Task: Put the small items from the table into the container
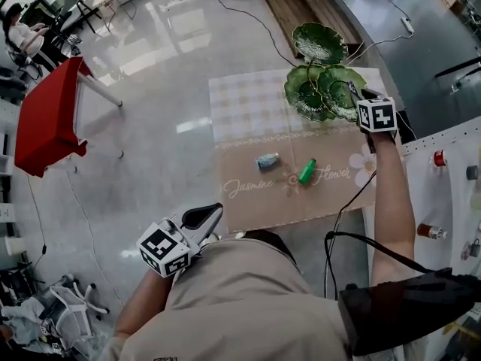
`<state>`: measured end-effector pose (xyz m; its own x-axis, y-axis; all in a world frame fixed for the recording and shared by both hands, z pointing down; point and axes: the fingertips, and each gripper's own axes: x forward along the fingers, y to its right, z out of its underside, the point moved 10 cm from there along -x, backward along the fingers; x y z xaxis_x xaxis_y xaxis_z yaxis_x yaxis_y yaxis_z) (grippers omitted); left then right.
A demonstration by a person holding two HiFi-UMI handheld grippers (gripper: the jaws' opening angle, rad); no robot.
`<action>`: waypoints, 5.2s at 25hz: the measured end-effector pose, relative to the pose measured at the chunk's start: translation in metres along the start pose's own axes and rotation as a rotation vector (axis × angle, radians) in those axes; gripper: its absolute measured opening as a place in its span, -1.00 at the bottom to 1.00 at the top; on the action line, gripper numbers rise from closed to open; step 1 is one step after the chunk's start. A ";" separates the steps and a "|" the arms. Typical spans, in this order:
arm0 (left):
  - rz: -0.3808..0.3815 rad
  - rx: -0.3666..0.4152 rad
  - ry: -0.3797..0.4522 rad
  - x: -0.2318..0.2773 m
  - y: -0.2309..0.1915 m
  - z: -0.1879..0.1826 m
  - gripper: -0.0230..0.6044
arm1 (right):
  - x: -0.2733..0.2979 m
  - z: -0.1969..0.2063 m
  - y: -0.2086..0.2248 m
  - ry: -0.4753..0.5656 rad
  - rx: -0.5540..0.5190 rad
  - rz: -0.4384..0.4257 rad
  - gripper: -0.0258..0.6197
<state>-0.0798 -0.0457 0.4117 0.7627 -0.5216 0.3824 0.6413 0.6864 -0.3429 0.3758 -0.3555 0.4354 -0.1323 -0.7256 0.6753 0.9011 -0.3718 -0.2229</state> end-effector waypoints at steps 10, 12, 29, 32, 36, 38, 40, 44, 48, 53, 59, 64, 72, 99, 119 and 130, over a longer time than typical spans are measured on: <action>0.085 0.052 0.009 -0.043 0.003 0.010 -0.90 | -0.080 0.021 -0.055 0.029 0.031 0.018 -0.69; 0.105 0.066 0.011 -0.056 0.004 0.014 -0.90 | -0.095 0.026 -0.070 0.024 0.036 0.017 -0.76; 0.227 0.085 0.015 -0.159 0.013 0.068 -0.90 | -0.232 0.080 -0.286 0.107 0.131 -0.093 -0.86; 0.254 0.047 0.033 -0.174 0.011 0.076 -0.90 | -0.250 0.093 -0.333 0.136 0.141 -0.129 -0.86; 0.261 0.029 0.048 -0.194 0.007 0.085 -0.90 | -0.268 0.116 -0.387 0.143 0.191 -0.175 -0.87; 0.262 0.032 0.053 -0.202 0.006 0.090 -0.90 | -0.276 0.125 -0.412 0.152 0.198 -0.191 -0.87; 0.260 0.039 0.053 -0.210 0.006 0.096 -0.90 | -0.285 0.132 -0.434 0.168 0.192 -0.205 -0.87; 0.258 0.047 0.038 -0.224 0.007 0.111 -0.90 | -0.299 0.143 -0.468 0.166 0.179 -0.236 -0.87; 0.255 0.062 0.029 -0.235 0.006 0.119 -0.90 | -0.308 0.144 -0.486 0.169 0.162 -0.248 -0.87; 0.243 0.071 0.022 -0.242 0.004 0.127 -0.90 | -0.309 0.142 -0.496 0.166 0.151 -0.257 -0.87; 0.222 0.078 0.033 -0.242 0.001 0.128 -0.90 | -0.299 0.143 -0.494 0.163 0.146 -0.241 -0.86; 0.213 0.060 0.039 -0.232 -0.002 0.121 -0.90 | -0.283 0.145 -0.469 0.155 0.152 -0.192 -0.86; 0.225 0.058 0.019 -0.192 0.000 0.096 -0.90 | -0.226 0.167 -0.387 0.078 0.252 -0.077 -0.52; 0.080 0.067 -0.063 -0.036 0.014 0.009 -0.90 | -0.009 0.209 -0.226 -0.111 0.444 -0.081 -0.21; 0.077 0.099 -0.095 0.034 0.023 -0.021 -0.90 | 0.011 0.207 -0.202 -0.104 0.251 -0.150 -0.37; 0.102 0.096 -0.093 0.052 0.030 -0.023 -0.90 | -0.043 0.170 -0.163 0.020 0.211 -0.209 -0.39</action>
<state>-0.0188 -0.0637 0.4017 0.8096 -0.4008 0.4288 0.5466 0.7811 -0.3019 0.3049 -0.1653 0.5624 -0.3307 -0.6577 0.6768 0.9191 -0.3873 0.0727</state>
